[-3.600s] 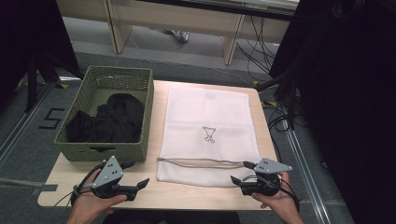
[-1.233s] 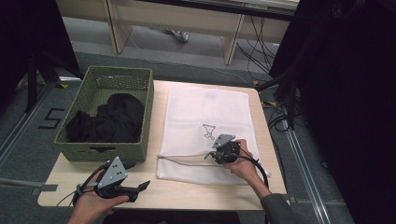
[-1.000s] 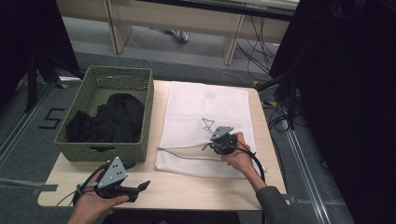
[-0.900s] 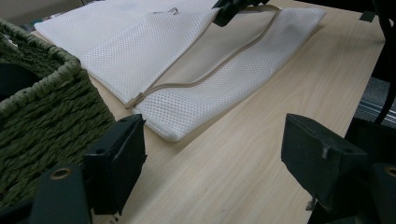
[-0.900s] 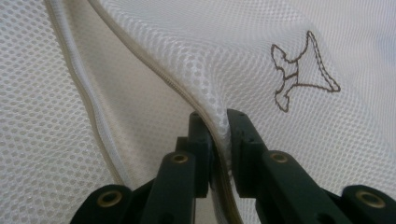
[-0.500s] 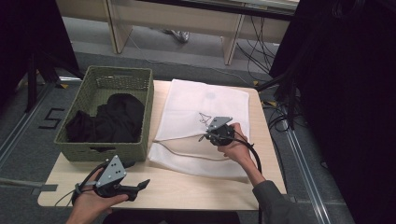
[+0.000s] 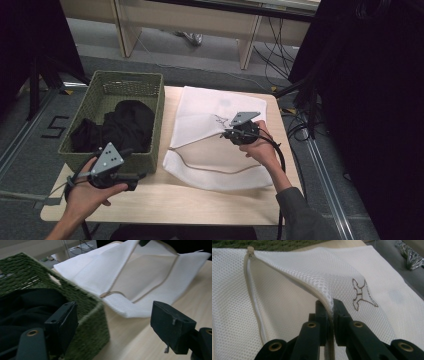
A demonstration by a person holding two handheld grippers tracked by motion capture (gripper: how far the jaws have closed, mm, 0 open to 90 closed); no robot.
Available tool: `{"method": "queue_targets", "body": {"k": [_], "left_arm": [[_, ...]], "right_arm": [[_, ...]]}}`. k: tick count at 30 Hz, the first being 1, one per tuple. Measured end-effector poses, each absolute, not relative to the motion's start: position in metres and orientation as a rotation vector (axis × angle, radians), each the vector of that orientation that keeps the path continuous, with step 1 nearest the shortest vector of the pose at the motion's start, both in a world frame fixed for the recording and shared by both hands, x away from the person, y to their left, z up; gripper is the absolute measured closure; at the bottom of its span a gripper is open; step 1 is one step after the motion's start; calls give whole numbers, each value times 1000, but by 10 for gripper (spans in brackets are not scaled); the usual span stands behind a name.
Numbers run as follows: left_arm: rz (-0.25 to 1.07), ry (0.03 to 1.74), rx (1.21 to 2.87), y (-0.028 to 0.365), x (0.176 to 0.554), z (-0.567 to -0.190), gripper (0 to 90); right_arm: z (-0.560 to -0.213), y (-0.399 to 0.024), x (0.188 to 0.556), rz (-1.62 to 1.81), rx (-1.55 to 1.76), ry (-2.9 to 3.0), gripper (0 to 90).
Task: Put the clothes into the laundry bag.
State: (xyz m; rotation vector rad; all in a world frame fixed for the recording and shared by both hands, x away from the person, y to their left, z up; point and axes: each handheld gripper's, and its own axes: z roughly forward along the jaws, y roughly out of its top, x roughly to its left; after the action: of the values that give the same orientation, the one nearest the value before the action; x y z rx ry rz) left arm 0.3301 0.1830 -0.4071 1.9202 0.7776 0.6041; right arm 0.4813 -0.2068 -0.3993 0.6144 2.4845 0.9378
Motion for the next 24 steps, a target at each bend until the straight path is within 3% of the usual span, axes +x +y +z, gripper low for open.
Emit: {"method": "queue_targets", "body": {"k": [9, 13, 18, 24], "left_arm": [[647, 871, 1959, 215, 375, -377, 205], [651, 915, 2103, 236, 411, -369, 185], [496, 1138, 2116, 257, 456, -387, 190], [415, 1278, 2077, 270, 487, -406, 191]], "right_arm": [[-393, -208, 481, 971, 607, 2499, 846], [-390, -207, 477, 981, 628, 2506, 845], [-390, -207, 478, 973, 619, 2514, 844], [-391, -208, 479, 977, 612, 2509, 843]]}}
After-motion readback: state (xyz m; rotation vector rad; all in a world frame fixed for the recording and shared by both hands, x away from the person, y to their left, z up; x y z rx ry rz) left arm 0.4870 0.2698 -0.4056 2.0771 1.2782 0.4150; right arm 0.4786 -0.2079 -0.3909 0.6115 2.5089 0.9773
